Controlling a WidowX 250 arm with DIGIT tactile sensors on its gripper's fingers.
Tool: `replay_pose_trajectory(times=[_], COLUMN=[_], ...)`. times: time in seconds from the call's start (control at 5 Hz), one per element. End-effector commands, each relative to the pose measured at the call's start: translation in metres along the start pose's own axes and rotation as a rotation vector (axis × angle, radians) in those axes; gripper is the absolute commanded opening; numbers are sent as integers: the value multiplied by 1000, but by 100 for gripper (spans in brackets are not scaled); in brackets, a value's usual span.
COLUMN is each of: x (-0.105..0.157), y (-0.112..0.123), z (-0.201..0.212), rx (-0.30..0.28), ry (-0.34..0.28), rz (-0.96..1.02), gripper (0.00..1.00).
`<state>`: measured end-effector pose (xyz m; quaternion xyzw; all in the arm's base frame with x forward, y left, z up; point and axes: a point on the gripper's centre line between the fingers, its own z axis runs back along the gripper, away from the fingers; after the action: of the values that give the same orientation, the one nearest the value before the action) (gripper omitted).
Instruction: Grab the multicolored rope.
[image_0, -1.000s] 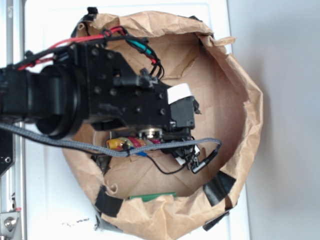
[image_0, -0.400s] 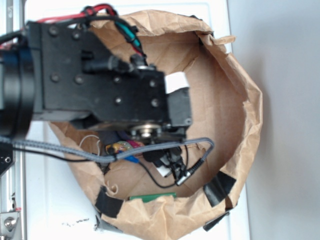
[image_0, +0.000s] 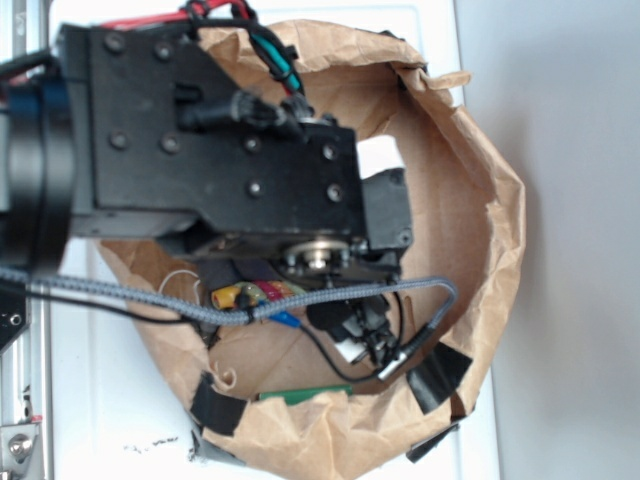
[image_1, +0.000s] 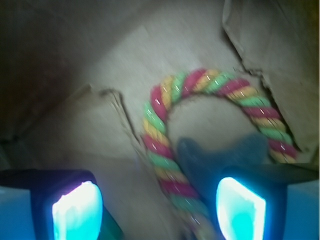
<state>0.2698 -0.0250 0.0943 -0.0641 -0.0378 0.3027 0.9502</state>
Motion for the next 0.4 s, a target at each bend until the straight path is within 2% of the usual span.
replay_pose_trajectory(times=[0.0,0.2], x=[22,24], y=[-13,-16], z=[-24,-34], rx=[-40,-29], ry=[-103,-128], rz=[10,5], gripper=[100,100])
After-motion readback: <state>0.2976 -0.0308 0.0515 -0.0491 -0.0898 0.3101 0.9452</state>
